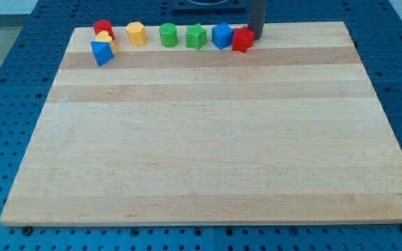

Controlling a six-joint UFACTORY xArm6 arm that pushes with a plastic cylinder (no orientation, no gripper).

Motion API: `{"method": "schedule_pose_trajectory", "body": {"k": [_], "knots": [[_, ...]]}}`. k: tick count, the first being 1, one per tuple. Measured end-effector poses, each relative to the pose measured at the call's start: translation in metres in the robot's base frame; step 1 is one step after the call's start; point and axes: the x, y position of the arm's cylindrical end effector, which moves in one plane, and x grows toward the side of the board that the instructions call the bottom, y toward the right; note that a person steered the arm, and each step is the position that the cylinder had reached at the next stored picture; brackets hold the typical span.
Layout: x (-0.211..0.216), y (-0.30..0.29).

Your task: Move the red star below to the yellow hexagon

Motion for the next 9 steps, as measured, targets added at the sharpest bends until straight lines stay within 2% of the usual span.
{"method": "schedule_pose_trajectory", "body": {"k": [6, 9], "knots": [[0.097, -0.120], [0.097, -0.199]]}}
